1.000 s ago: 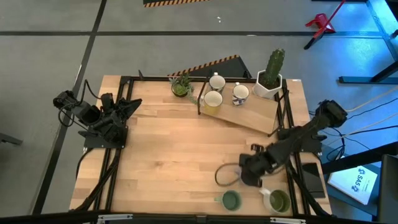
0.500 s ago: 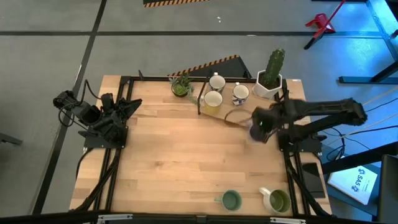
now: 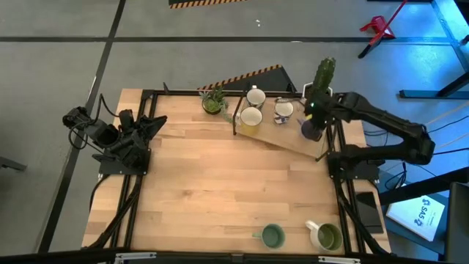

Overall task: Place coffee mugs
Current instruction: Put the violet mug on the shelf, then put the white mug on the shelf

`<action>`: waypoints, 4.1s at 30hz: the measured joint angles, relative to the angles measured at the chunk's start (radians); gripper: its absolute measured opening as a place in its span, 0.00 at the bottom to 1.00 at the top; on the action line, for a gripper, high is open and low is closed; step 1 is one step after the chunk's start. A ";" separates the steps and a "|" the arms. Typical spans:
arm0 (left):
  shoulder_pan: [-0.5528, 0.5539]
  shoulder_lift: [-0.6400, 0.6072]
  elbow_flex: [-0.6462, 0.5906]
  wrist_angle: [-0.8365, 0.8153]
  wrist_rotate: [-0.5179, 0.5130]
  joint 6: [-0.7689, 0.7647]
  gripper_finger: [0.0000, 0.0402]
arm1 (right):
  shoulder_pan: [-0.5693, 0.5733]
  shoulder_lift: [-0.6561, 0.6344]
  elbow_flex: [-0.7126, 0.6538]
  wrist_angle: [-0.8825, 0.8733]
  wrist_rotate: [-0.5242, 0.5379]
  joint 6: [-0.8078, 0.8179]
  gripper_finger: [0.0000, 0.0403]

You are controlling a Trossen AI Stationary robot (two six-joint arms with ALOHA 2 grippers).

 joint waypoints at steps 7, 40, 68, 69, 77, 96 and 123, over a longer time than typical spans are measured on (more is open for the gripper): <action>0.000 0.000 0.000 0.000 -0.001 0.000 0.35 | -0.185 0.000 -0.042 0.051 -0.089 -0.213 0.00; 0.000 0.000 0.000 0.000 -0.048 -0.001 0.35 | -0.426 0.079 -0.115 0.215 -0.215 -0.398 0.01; 0.000 0.000 0.000 -0.007 -0.047 0.000 0.35 | -0.426 0.081 -0.059 0.207 -0.187 -0.343 0.26; 0.000 0.000 0.000 -0.008 -0.047 0.000 0.35 | -0.426 0.081 -0.047 0.201 -0.183 -0.342 0.27; 0.000 0.000 0.000 -0.008 -0.046 0.000 0.35 | -0.424 0.062 0.082 0.034 -0.232 -0.334 0.27; 0.000 0.000 0.000 -0.010 -0.018 0.001 0.35 | 0.502 -0.467 0.124 -0.135 -0.247 0.596 0.27; 0.000 0.000 0.000 -0.008 0.007 0.019 0.35 | 1.061 0.089 0.202 0.081 -0.230 0.349 0.27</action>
